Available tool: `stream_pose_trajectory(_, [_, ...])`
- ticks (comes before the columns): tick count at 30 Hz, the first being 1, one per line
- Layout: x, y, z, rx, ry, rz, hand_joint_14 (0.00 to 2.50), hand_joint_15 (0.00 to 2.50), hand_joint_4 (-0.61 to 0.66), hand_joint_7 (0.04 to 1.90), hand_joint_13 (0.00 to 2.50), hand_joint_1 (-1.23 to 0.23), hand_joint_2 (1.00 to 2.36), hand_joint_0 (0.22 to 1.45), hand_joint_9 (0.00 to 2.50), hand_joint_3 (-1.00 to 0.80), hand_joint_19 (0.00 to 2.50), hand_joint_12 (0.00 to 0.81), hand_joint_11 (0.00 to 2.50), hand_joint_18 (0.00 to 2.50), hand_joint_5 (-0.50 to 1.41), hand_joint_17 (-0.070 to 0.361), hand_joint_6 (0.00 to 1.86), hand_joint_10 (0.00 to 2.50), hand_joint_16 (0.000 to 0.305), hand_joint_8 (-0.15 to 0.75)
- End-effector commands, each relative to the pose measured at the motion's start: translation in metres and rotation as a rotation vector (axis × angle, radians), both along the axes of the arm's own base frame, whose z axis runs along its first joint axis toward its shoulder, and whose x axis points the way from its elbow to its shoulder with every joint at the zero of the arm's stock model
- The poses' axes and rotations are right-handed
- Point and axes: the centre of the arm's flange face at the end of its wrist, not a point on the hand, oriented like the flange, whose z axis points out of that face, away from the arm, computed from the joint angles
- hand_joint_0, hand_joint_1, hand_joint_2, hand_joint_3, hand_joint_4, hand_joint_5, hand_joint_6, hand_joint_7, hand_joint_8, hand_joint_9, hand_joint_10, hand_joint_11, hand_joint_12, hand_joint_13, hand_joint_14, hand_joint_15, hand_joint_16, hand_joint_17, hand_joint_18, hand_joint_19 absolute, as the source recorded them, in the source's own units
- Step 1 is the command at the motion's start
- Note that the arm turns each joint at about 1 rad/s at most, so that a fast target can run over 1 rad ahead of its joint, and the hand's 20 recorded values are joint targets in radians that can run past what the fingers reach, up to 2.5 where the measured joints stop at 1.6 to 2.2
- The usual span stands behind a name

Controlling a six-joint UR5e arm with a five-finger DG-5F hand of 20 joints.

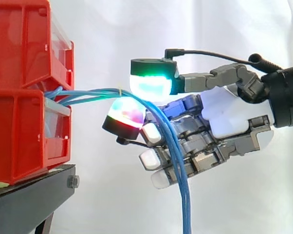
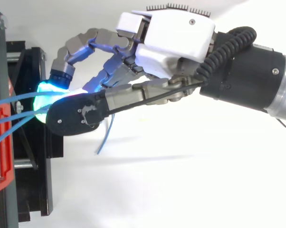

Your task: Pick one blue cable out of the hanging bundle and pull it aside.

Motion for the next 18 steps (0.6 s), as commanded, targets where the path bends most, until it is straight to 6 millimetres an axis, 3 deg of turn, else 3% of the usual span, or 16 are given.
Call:
stream_pose_trajectory(1, [-0.0003,0.0002,-0.0001,0.003,0.001,0.0,0.02,0.43,-0.14,0.82,0.86,-0.87,1.01,0.74,0.99,-0.3,0.36,0.312,0.62,0.66,-0.15,0.09,0.97,0.02,0.04,0.258])
stream_pose_trajectory(6, [-0.0025,-0.0003,-0.0012,0.001,0.019,-0.002,0.02,0.43,-0.21,0.89,0.85,-0.89,1.0,0.8,1.0,-0.49,0.35,0.305,0.62,0.68,-0.16,0.086,0.97,0.02,0.038,0.245])
stream_pose_trajectory(11, [-0.0035,0.0007,-0.0018,0.0,0.028,-0.001,0.02,0.43,-0.22,0.93,0.86,-0.89,1.0,0.81,1.02,-0.5,0.34,0.304,0.63,0.69,-0.15,0.084,0.97,0.02,0.037,0.246])
stream_pose_trajectory(18, [-0.0045,0.0018,-0.0036,-0.002,0.04,0.001,0.02,0.43,-0.13,0.86,0.88,-0.88,1.0,0.74,1.04,-0.5,0.34,0.309,0.63,0.71,-0.14,0.083,0.97,0.02,0.037,0.251])
